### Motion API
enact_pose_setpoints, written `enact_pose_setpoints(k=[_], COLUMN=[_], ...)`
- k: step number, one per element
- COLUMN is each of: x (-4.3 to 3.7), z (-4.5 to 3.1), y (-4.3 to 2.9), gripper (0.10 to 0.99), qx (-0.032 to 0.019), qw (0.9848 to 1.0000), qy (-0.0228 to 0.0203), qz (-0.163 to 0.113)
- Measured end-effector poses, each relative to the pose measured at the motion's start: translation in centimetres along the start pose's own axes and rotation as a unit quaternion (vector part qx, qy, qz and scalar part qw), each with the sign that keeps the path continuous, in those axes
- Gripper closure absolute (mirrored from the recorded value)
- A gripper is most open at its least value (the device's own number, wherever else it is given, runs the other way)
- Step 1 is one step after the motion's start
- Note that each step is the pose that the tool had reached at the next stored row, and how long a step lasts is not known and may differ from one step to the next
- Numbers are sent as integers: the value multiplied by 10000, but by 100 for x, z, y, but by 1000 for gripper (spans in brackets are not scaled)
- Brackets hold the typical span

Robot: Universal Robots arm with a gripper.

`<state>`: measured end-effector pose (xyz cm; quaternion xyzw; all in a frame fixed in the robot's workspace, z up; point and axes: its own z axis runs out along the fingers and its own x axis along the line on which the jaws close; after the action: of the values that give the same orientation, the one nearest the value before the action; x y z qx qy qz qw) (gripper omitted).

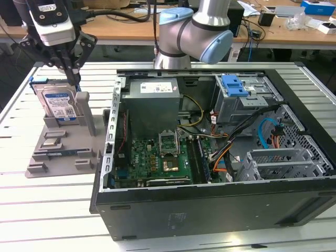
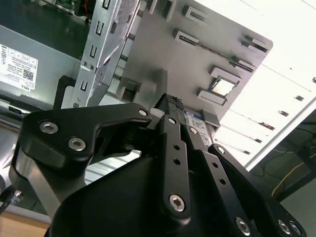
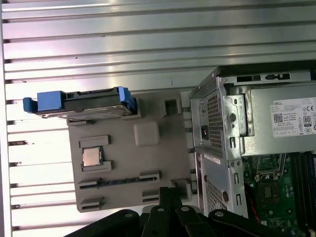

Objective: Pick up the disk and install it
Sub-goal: 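Reach for the disk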

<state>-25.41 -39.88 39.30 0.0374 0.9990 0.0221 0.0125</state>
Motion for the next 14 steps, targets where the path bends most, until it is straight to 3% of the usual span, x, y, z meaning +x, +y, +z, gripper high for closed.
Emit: enact_pose_setpoints(k=[2, 8, 14], x=[33, 249, 410], z=[-1, -6, -9], y=[-3, -19, -31], gripper=[980, 980, 980], qx=[0, 0, 0], qw=[10000, 10000, 10000], qy=[0, 0, 0], qz=[0, 0, 0])
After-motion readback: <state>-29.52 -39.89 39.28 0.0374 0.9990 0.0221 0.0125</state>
